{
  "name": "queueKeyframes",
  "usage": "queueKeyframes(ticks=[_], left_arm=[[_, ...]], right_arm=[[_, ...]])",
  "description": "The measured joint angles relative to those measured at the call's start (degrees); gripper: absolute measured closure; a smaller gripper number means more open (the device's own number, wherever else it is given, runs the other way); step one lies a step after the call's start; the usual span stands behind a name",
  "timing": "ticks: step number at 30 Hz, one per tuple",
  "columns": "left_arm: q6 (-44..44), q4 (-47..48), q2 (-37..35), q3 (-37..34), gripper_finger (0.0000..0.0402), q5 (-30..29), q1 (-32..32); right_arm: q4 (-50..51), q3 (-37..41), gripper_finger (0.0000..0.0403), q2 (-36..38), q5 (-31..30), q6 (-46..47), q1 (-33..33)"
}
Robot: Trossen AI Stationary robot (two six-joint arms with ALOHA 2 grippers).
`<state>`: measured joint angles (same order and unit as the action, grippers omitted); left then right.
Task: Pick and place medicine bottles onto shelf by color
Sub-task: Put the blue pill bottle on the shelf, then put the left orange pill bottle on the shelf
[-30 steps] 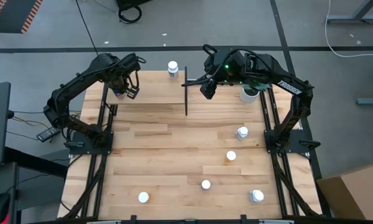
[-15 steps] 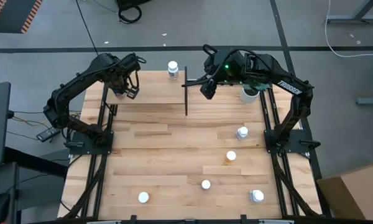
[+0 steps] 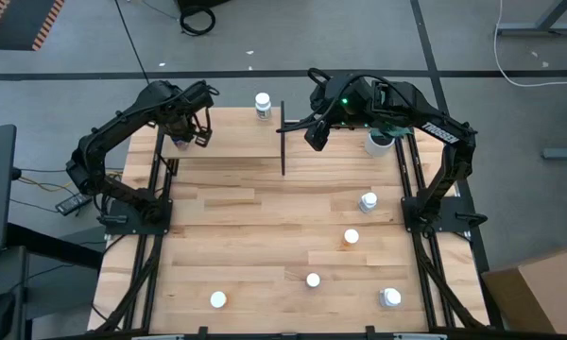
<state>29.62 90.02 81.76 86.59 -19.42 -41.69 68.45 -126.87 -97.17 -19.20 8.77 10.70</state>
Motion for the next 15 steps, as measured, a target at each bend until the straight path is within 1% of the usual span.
queueKeyframes(ticks=[5, 8, 12, 15], left_arm=[[4.4, 0.0, 0.0, 0.0, 0.0323, -1.0, 0.0], [4.4, 0.0, 0.0, 0.0, 0.0325, -1.0, 0.0], [4.6, 0.0, 0.0, 0.0, 0.0323, 1.1, 1.0], [4.7, 0.0, 0.0, 0.0, 0.0319, 4.1, 2.1]], right_arm=[[0.0, 0.0, 0.0141, 0.0, 0.0, 0.0, 0.0], [0.0, 0.0, 0.0141, 0.0, 0.0, 0.1, 0.0], [0.0, 0.0, 0.0141, 0.0, 0.0, 0.3, 0.0], [0.0, 0.0, 0.0141, 0.0, 0.0, 0.0, 0.0]])
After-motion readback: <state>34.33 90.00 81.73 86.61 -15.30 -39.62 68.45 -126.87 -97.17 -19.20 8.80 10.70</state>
